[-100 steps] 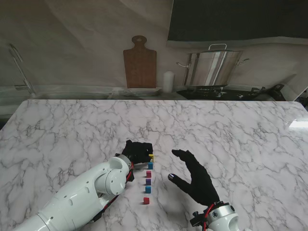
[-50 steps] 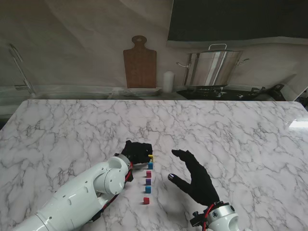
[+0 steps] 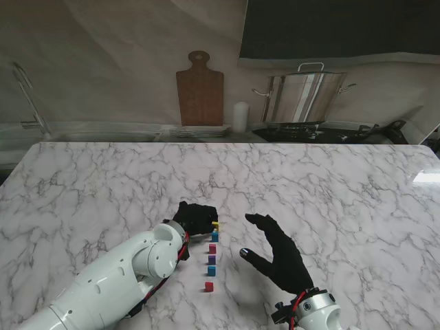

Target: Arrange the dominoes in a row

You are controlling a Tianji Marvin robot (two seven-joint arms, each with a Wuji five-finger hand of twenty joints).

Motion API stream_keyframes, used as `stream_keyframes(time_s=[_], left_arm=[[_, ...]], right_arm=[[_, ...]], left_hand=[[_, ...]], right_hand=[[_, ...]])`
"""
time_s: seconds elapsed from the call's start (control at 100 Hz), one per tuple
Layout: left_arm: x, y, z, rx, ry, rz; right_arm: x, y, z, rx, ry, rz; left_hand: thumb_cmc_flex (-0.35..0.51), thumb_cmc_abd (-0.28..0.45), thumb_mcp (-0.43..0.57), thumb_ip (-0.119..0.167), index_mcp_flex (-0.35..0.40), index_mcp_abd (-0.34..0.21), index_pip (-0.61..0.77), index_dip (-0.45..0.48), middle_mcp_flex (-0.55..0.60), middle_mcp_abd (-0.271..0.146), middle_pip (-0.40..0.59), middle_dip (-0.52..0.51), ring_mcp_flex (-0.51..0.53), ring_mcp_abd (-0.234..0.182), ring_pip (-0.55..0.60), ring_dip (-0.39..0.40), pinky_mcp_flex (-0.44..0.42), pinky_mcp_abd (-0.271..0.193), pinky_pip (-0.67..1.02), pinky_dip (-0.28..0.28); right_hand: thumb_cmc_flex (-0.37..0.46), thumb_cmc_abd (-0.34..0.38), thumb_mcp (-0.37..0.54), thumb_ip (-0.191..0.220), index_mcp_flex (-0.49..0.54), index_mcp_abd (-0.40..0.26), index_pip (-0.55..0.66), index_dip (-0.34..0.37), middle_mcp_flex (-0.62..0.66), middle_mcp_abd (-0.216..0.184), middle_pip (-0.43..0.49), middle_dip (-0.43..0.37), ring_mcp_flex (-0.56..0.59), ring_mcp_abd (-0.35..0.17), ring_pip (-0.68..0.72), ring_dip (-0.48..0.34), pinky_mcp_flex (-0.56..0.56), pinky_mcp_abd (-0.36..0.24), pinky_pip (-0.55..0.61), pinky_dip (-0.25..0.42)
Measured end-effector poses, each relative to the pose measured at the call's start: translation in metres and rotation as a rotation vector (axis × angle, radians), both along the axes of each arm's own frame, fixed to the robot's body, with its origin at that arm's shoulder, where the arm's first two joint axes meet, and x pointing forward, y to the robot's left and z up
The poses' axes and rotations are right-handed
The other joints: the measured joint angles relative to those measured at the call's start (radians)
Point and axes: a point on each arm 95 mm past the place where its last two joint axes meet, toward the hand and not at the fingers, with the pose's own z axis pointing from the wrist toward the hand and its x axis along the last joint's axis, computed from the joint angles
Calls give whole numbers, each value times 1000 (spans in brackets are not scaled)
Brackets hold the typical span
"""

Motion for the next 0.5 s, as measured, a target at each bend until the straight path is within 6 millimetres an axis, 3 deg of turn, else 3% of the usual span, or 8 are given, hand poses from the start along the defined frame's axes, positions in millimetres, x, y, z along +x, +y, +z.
stream_keyframes(time_s=[0.2,0.5], left_arm=[[0,1,0,7,1,-4],[0,4,2,29,5,-15]], right_arm=[[0,0,0,0,0,0],[0,0,0,0,0,0]], left_hand=[[-1,1,0,0,20,17,-92,-37,-39,3,24,-15,-9,1,-4,0,0,0,-5,8],[-65,7,114,0,20,26,-213,-38,-113,16,42,-61,-31,2,-18,0,0,0,-27,21]], right_hand=[[0,0,1,0,0,0,0,0,0,0,0,0,0,0,0,0,0,0,0,0],[0,0,2,0,0,0,0,0,0,0,0,0,0,0,0,0,0,0,0,0]])
